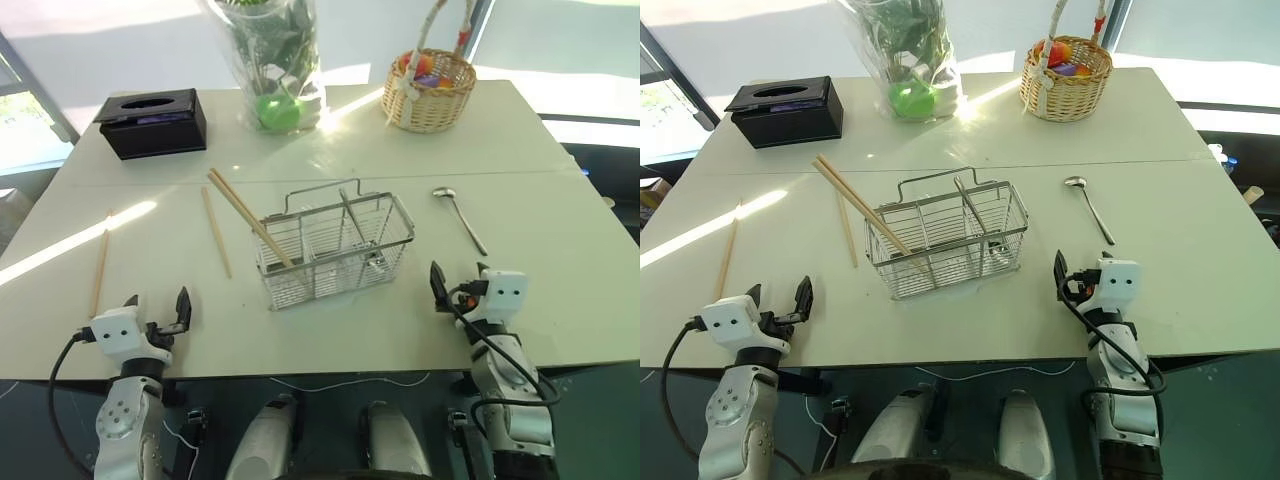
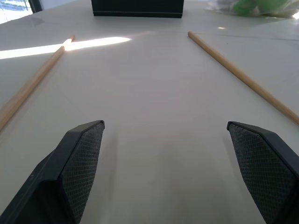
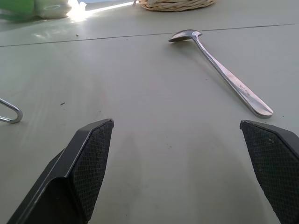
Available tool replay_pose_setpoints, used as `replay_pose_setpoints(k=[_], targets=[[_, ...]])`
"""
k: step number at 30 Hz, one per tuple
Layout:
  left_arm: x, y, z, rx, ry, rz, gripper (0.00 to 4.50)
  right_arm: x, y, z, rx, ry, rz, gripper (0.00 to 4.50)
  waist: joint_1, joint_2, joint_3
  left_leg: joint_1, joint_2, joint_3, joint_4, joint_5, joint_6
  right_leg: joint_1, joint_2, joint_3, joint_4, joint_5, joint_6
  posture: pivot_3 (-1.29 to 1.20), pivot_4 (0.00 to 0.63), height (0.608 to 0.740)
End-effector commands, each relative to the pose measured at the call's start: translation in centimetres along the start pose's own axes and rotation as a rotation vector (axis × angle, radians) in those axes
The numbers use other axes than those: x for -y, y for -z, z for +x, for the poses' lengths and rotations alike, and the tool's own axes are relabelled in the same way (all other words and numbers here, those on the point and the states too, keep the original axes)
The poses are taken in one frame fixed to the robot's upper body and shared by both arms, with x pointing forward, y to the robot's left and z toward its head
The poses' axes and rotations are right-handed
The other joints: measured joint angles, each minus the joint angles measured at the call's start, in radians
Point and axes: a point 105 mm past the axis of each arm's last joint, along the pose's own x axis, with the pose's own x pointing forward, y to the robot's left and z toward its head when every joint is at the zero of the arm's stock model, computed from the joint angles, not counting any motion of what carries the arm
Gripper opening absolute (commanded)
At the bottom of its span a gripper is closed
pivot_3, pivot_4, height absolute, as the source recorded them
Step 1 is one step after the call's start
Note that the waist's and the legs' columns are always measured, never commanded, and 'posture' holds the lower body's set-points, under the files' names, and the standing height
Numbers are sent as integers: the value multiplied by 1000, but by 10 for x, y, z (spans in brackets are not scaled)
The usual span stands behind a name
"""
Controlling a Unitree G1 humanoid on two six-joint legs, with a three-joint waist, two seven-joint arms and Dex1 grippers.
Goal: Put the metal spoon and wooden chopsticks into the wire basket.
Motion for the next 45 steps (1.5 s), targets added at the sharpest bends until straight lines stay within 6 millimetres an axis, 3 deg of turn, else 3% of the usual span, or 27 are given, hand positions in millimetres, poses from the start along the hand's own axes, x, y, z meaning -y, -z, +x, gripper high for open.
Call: replay_pose_setpoints(k=[1,10,16,25,31,36,41,45], targets=[[-6,-12,2,52,-21,4,4446,-3,-7,6,31,-15,0,4500,0,0,0,0,0,0,0,0,0,0,0,0,0,0,0,0,150,740],[-5,-22,8,67,-2,7,4446,1,-6,7,22,5,-5,4500,1,0,0,0,0,0,0,0,0,-1,0,0,-1,0,0,0,150,740],[-7,-7,8,-57,-14,20,4446,2,-6,6,17,7,-7,4500,1,0,0,0,0,0,0,0,0,-1,0,0,-2,0,0,0,150,740],[-11,-15,6,-42,-1,9,4446,3,-6,7,12,4,-13,4500,1,0,0,1,0,0,0,0,0,0,0,0,-2,0,0,0,150,740],[-10,-47,13,45,88,57,4446,3,-8,11,14,-4,-19,4500,0,0,0,0,0,0,0,0,0,0,0,0,-2,0,0,0,150,740],[-4,-84,19,106,242,74,4446,5,-9,13,16,-8,-25,4500,0,0,0,0,0,0,-1,0,0,-1,0,0,-2,0,0,0,150,740],[17,-127,16,115,529,28,4446,6,-12,15,19,-13,-25,4500,0,1,1,0,0,0,-2,0,0,-3,0,0,-2,0,0,0,150,740],[36,-142,0,-5,772,-1,4446,7,-14,16,21,-18,-23,4500,-2,1,1,1,0,0,-4,0,0,-3,1,1,-2,0,0,0,150,740]])
